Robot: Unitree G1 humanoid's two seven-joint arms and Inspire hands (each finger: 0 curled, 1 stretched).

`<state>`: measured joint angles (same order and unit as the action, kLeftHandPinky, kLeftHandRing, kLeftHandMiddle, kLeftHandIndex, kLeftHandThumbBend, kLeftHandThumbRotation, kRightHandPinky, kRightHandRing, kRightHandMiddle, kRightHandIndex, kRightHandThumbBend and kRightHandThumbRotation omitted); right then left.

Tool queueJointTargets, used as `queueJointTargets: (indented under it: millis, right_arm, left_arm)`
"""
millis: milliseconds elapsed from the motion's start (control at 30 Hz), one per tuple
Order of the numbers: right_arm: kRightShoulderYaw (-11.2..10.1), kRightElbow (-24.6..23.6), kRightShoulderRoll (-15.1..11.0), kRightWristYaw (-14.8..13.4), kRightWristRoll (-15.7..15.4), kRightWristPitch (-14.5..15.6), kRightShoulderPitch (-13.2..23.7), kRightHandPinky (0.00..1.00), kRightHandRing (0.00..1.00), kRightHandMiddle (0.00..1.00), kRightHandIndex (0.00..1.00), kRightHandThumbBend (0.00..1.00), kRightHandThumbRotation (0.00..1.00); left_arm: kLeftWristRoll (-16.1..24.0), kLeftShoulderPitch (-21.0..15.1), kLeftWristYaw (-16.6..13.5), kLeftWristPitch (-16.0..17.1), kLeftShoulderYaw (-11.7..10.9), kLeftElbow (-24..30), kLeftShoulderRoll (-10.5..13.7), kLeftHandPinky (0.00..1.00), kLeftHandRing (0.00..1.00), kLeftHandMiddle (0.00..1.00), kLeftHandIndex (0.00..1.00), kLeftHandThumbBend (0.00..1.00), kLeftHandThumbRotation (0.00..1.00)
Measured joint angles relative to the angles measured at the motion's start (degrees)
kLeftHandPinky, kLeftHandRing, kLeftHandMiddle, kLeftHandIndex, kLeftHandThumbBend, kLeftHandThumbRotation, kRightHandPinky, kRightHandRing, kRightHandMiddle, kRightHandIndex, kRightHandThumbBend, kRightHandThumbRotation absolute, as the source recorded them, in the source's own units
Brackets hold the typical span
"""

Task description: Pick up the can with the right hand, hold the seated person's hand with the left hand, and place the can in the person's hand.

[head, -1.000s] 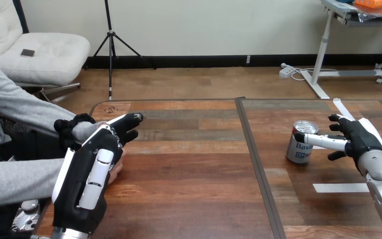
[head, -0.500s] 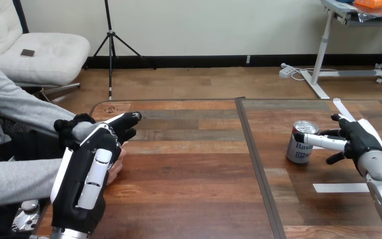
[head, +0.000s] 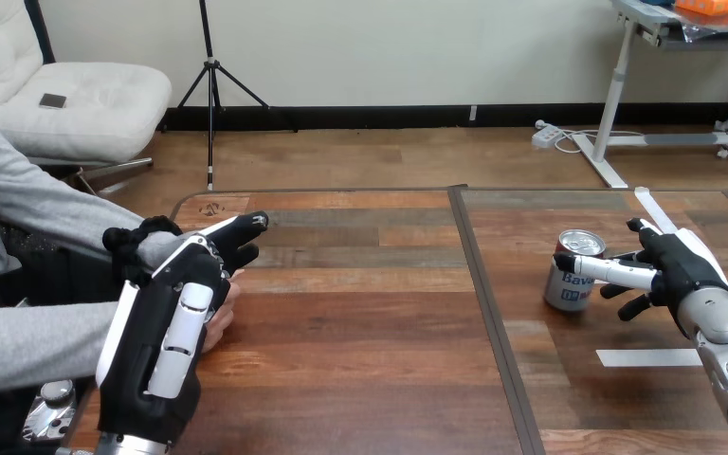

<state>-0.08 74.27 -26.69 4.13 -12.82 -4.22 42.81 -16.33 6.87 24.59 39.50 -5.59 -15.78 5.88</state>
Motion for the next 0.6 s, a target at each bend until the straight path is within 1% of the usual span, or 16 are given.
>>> queueJointTargets:
  millis: [67, 167, 267, 367, 600]
  right_arm:
    - [0.0, 0.0, 0.0, 0.1, 0.0, 0.0, 0.0, 0.37, 0.61, 0.73, 1.0, 1.0, 0.41]
    - [0.0, 0.0, 0.1, 0.2, -0.1, 0.0, 0.0, 0.36, 0.62, 0.74, 1.0, 1.0, 0.41]
    - [0.0, 0.0, 0.1, 0.2, -0.1, 0.0, 0.0, 0.42, 0.71, 0.8, 1.0, 1.0, 0.4]
    - [0.0, 0.0, 0.2, 0.3, -0.2, 0.1, 0.0, 0.4, 0.67, 0.77, 1.0, 1.0, 0.4]
    - [0.4, 0.0, 0.3, 0.3, -0.8, 0.2, 0.0, 0.41, 0.65, 0.75, 1.0, 1.0, 0.38]
  left_arm:
    - [-0.1, 0.0, 0.0, 0.0, 0.0, 0.0, 0.0, 0.86, 0.89, 0.83, 0.72, 0.54, 0.87]
    - [-0.1, 0.0, 0.0, 0.0, 0.0, 0.0, 0.0, 0.86, 0.89, 0.83, 0.72, 0.55, 0.87]
    - [-0.2, 0.0, 0.0, 0.0, 0.0, 0.0, 0.0, 0.87, 0.89, 0.82, 0.72, 0.54, 0.86]
    - [-0.2, 0.0, 0.0, 0.0, 0.0, 0.0, 0.0, 0.87, 0.89, 0.82, 0.72, 0.53, 0.86]
    - [-0.2, 0.0, 0.0, 0.0, 0.0, 0.0, -0.1, 0.87, 0.88, 0.82, 0.72, 0.52, 0.86]
